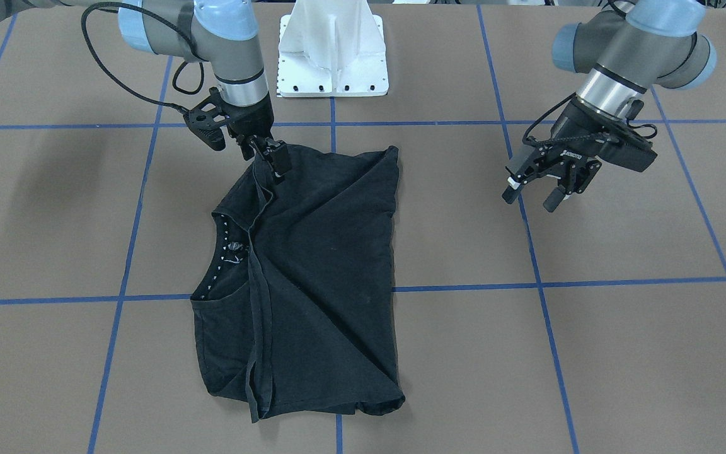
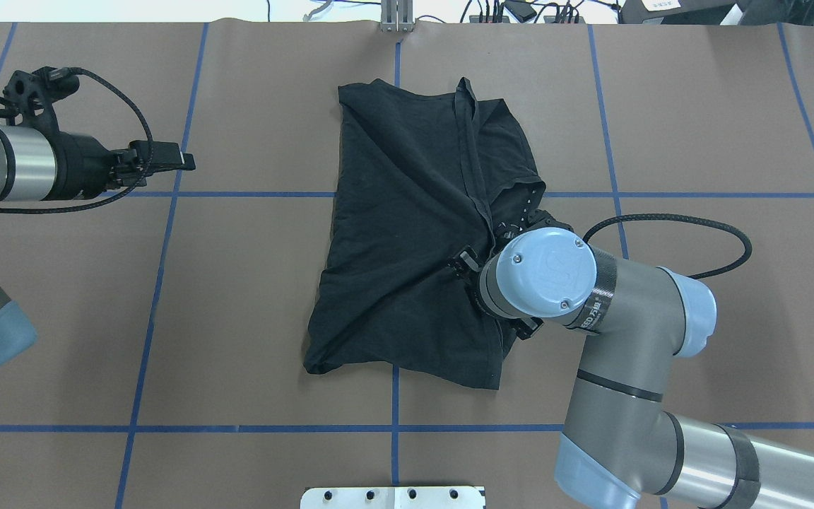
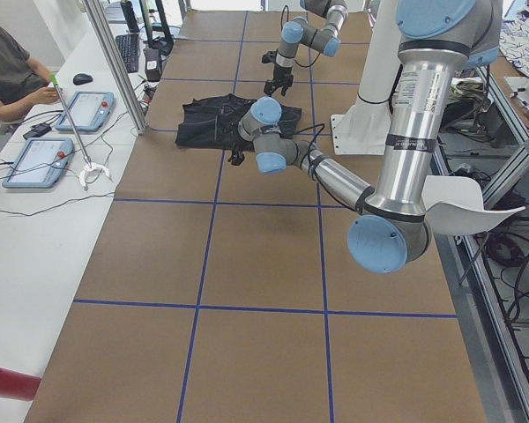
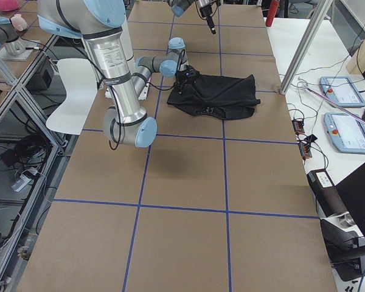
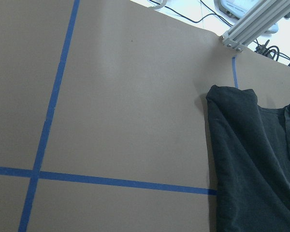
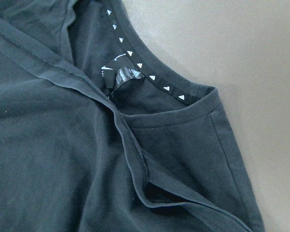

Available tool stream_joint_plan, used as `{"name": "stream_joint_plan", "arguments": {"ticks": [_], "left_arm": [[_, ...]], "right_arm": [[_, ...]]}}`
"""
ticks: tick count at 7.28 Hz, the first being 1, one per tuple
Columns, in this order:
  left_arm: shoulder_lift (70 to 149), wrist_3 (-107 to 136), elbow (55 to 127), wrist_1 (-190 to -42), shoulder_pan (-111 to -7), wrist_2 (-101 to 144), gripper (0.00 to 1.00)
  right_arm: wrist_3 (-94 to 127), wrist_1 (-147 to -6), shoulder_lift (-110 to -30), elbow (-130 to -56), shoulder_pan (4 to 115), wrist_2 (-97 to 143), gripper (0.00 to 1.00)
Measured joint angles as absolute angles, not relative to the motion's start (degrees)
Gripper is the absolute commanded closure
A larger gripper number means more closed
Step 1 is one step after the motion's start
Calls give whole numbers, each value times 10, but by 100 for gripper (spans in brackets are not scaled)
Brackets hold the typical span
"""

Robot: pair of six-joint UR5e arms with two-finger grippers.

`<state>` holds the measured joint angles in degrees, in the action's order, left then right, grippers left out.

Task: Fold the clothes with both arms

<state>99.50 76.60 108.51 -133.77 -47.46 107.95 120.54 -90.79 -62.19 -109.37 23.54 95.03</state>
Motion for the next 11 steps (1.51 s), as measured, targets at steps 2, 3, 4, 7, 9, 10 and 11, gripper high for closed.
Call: {"name": "stream_joint_plan", "arguments": {"ticks": [2,3,4,7,9,10,11], "left_arm": [[995,772,1093,-1338,-475,1080,1],[994,776,1098,-1338,-475,1080,1],[994,780,1102,-1338,-475,1079,1],[994,784,1107,-1338,-475,1078,1],[994,784,1109,-1338,-475,1077,1],[994,784,1109,-1338,-475,1077,1],[994,784,1109,-1338,-475,1076,1]], "right_arm": [[1235,-908,-621,-1095,232,943,0],[1211,-909,-615,-1092,234,941,0],[1153,-909,-604,-1085,243,940,0],[935,-905,-531,-981,300,944,0],[799,-905,-457,-864,354,951,1],[745,-887,-427,-804,385,962,1],[717,-837,-399,-731,414,976,2]]}}
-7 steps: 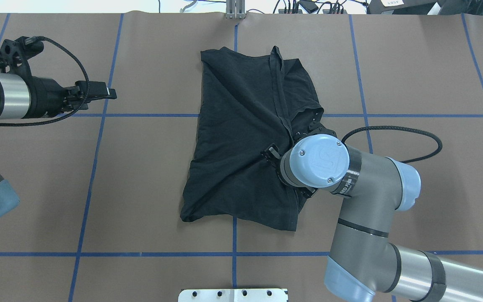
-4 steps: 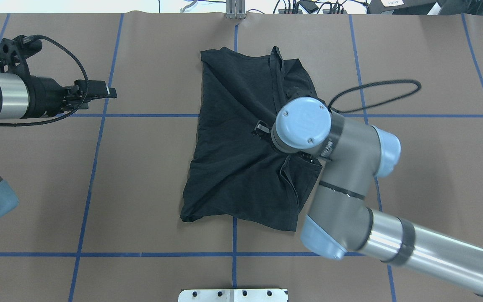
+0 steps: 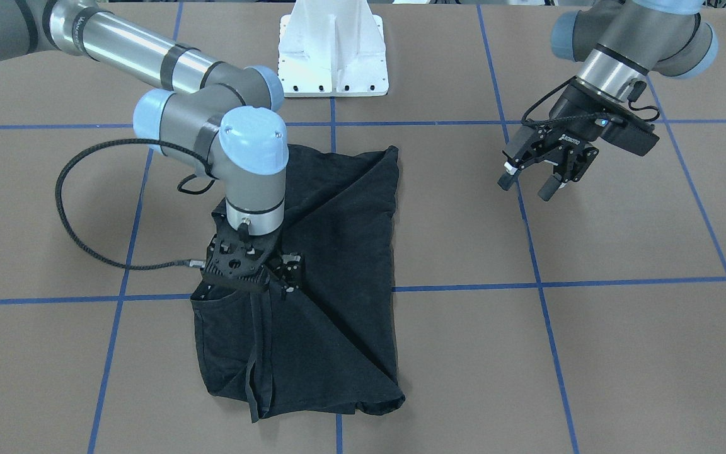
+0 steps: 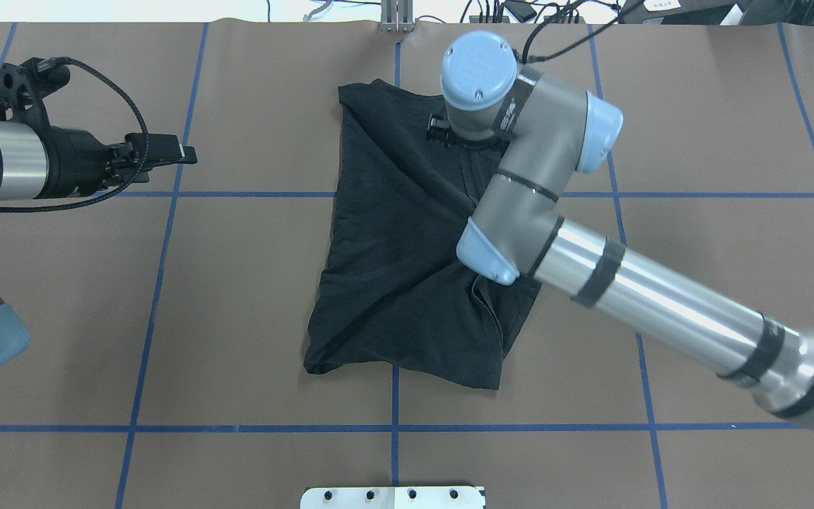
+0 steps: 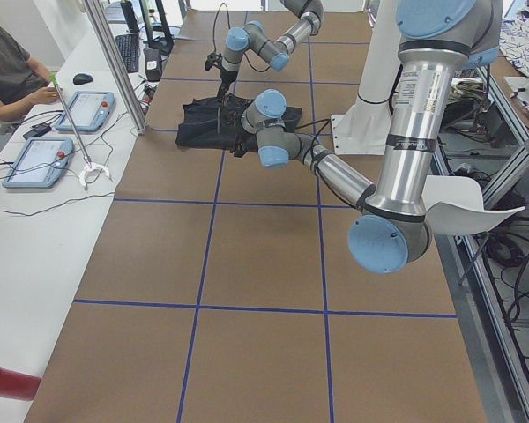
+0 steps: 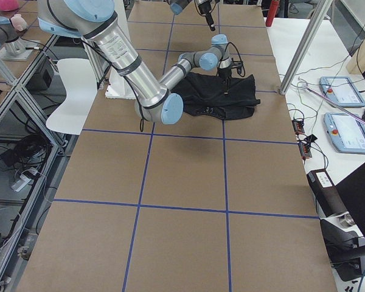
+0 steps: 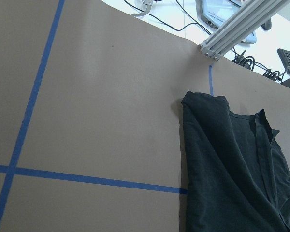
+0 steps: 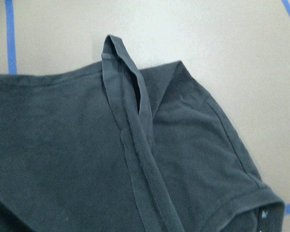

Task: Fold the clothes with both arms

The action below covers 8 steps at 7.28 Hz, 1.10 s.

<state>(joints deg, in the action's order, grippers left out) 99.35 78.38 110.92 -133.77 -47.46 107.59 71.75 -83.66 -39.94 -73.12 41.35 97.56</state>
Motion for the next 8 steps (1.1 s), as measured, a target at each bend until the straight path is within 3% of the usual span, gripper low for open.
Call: {"name": "stream_joint_plan", "arguments": {"ticks": [4,6,8], "left_arm": [[993,783,1109,-1338,-475,1073,1],[992,783,1109,-1338,-475,1072,1],[991,783,1108,-1338,-475,1072,1]], "right_arm": [[696,-591,-288,-435,493,1014,20],[696,-539,-266,-378,493,1017,26],[683,-530,-265,-371,485,1023,32]]}}
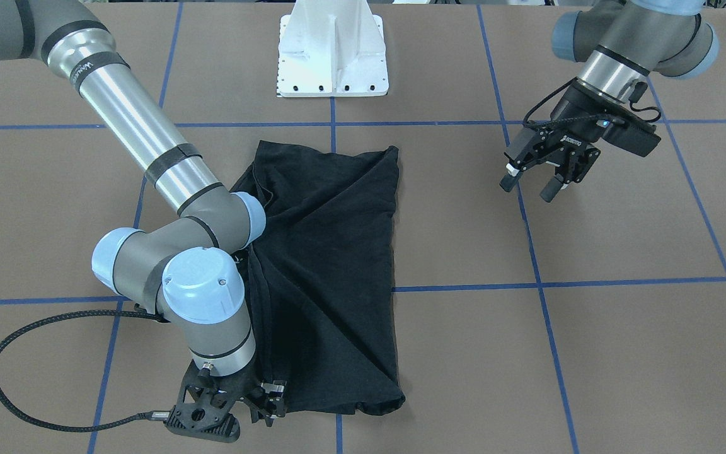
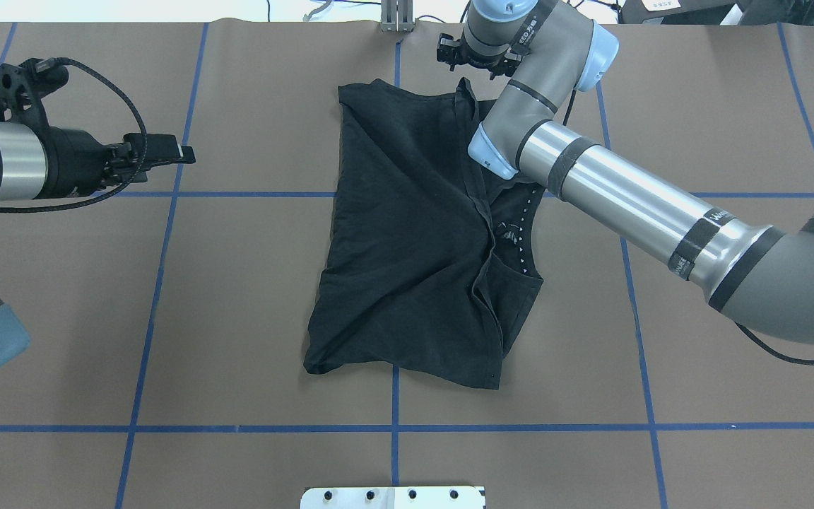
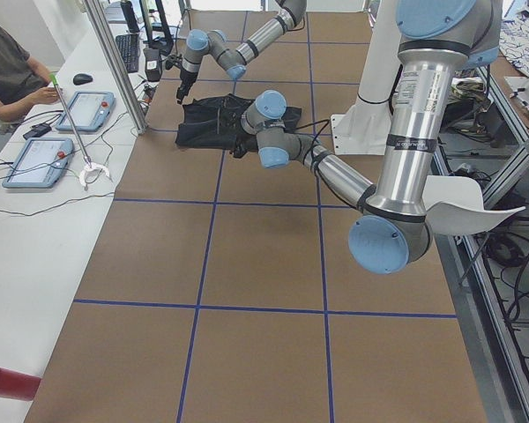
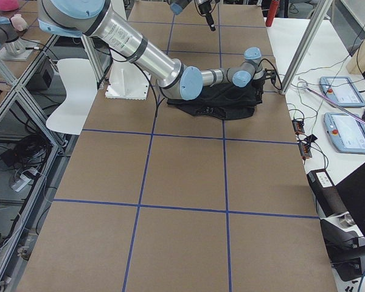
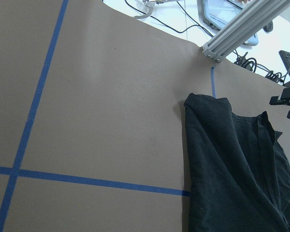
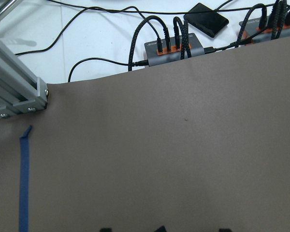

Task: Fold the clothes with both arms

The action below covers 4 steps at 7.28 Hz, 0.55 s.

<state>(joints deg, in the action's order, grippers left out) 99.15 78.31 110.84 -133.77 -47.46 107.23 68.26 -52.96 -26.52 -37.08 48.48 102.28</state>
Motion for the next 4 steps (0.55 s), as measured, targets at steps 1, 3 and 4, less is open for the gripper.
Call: {"name": "stream_joint_plan", "arguments": {"ticks": [1,3,4], "left_arm": [[991,783,1108,-1338,-475,1072,1],[991,783,1108,-1338,-475,1072,1],[991,783,1108,-1338,-475,1072,1]], "right_arm": [[669,-527,-267,-370,483,1027,36],[659,-526,-271,-370,480,1030,48],[657,-526,-272,-370,478,1031,60]]}}
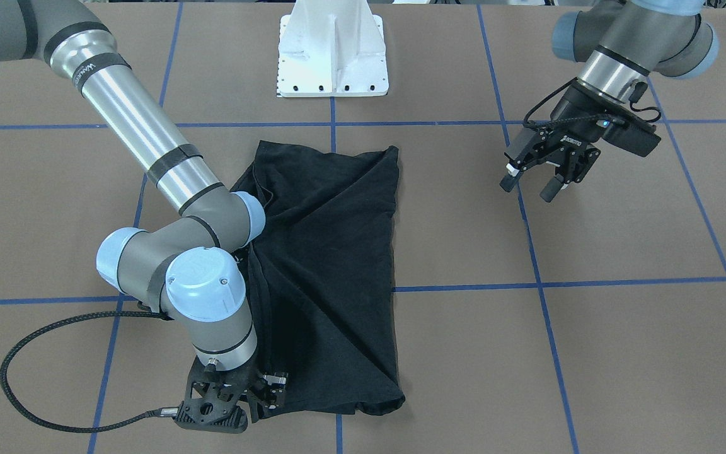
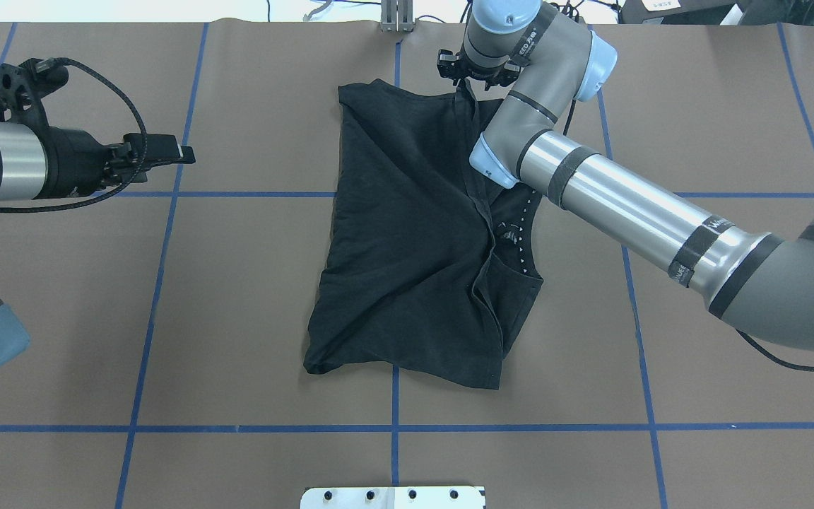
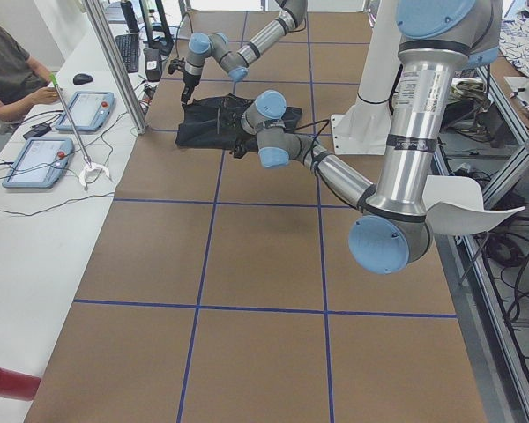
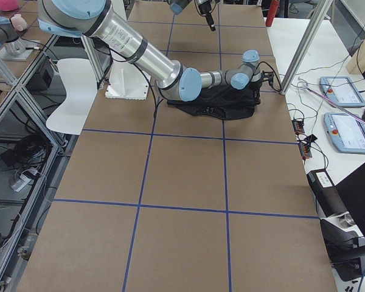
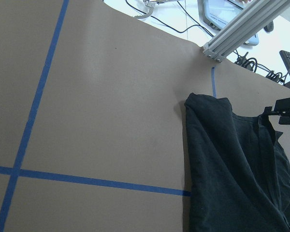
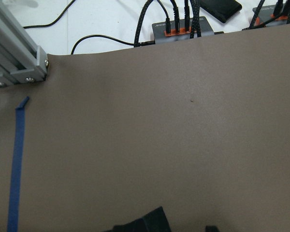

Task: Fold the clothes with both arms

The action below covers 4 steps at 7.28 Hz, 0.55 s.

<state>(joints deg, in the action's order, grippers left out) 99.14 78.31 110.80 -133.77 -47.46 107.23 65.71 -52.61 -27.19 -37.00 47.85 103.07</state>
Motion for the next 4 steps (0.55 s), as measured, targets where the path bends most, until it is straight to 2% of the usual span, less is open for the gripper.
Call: {"name": "stream_joint_plan", "arguments": {"ticks": [3,4], "left_arm": [[990,783,1108,-1338,-475,1072,1],[990,783,1108,-1338,-475,1072,1]], "right_arm": [[655,-526,-275,-370,477,1032,100],[654,-526,-275,-370,476,1034,100]]}}
